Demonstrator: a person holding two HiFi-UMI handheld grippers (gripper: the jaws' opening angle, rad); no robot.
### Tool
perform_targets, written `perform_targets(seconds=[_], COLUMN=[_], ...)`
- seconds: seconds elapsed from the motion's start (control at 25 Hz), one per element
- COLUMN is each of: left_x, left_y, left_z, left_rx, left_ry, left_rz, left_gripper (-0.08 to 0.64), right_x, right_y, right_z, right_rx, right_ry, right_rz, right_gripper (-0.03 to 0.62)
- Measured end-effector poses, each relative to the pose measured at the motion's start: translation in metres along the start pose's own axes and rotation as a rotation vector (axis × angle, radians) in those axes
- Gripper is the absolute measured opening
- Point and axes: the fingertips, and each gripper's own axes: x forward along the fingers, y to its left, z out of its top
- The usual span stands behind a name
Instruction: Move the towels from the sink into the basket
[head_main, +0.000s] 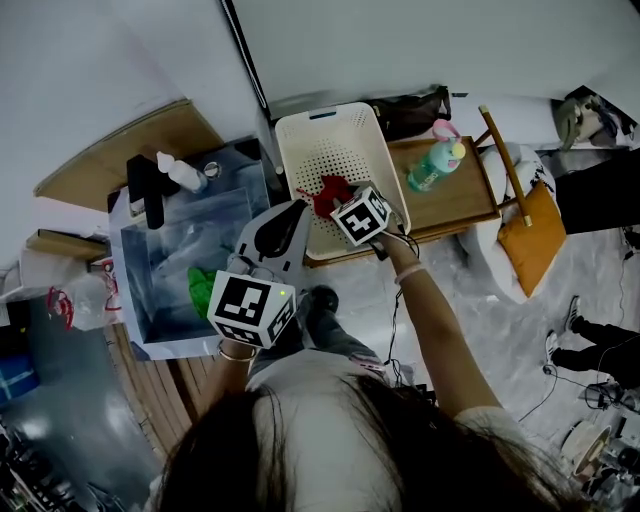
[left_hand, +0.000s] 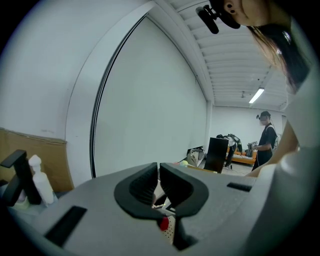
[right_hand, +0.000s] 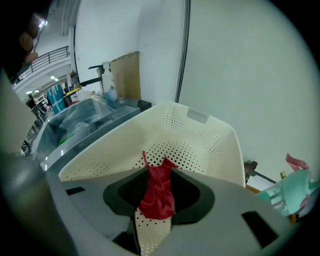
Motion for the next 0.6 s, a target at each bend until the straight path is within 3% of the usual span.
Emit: perform_targets(seconds=[0.36, 0.6], left_x=[-0.021, -0.041], left_y=[0.009, 0.014], left_z=[0.000, -0.001], left_rx=[-0.001, 0.003], left_ry=[-0.006, -0.009], left_rz=[0.023, 0.006], left_gripper=[0.009, 0.009], right_x=[-0.033, -0.053], right_y=[0.013, 0.027], right_z=[0.020, 0.032], right_rx=[0.112, 0.153], right_ry=[-0.128, -0.188], right_rz=[-0.042, -0.099], right_gripper=[0.152, 0.111])
